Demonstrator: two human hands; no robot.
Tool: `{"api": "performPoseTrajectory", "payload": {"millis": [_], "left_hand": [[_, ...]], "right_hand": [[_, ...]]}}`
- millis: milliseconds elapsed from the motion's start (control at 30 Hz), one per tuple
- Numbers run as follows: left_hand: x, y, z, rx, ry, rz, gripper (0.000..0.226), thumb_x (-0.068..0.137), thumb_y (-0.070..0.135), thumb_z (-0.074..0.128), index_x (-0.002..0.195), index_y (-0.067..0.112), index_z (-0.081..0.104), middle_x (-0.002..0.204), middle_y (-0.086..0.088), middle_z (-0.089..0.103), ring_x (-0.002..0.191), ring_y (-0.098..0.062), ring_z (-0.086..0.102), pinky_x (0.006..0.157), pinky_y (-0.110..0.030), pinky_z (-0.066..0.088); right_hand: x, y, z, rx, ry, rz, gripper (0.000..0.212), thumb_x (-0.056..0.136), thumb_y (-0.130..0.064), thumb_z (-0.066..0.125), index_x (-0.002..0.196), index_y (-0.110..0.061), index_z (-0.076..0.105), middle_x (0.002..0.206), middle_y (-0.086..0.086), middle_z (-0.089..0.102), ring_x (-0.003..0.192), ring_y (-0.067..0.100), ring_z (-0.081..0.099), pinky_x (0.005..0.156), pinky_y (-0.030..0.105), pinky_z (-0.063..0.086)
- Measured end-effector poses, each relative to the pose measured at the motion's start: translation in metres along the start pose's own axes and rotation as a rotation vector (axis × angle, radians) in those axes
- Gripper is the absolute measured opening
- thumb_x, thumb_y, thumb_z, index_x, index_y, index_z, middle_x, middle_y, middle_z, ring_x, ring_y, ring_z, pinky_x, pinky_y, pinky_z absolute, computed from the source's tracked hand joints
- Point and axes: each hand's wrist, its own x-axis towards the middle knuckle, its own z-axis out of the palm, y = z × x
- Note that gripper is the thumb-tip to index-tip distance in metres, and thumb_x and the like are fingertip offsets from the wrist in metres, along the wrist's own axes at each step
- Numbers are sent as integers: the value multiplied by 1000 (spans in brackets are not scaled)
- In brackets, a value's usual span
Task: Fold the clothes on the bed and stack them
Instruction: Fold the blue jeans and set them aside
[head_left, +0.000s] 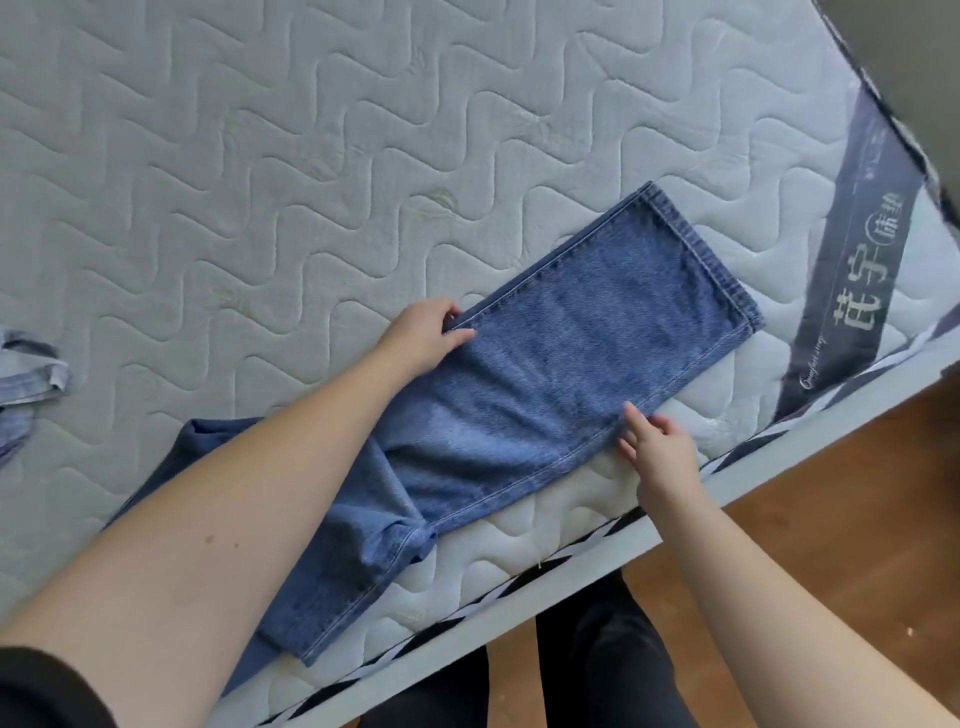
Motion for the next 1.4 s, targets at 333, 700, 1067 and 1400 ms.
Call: {"api": "performPoseTrajectory", "payload": {"millis": [333,700,1067,1400], "left_hand": [[105,126,18,-150,-82,65,34,90,33,69,119,16,65,105,-2,68,90,-16,61,81,-24,45],[182,213,16,29,7,206,18,85,13,70,101,19,70,92,3,66,87,-19,61,77,-24,44],[157,184,9,21,139,246,38,91,26,64,127,16,56,116,-6,57,101,-20,56,92,-32,45],[8,2,-24,19,146,-53,30,84,31,75,107,15,63,96,-3,62,82,-17,55,79,-32,46]], "right_hand": [[73,-107,-25,331,-21,-57,8,97,-17,60,104,-15,57,114,9,66,92,19,67,87,36,56],[113,-132,-58,-7,63,-247,9,86,-14,74,89,-17,66,86,2,71,80,15,65,78,34,55],[115,-133,-56,-654,316,-525,38,84,-39,72,112,-20,55,113,4,51,102,21,53,88,39,45],[-20,3,7,-714,-232,-312,32,95,-48,53,73,-24,57,64,-4,62,60,3,59,60,30,48]]}}
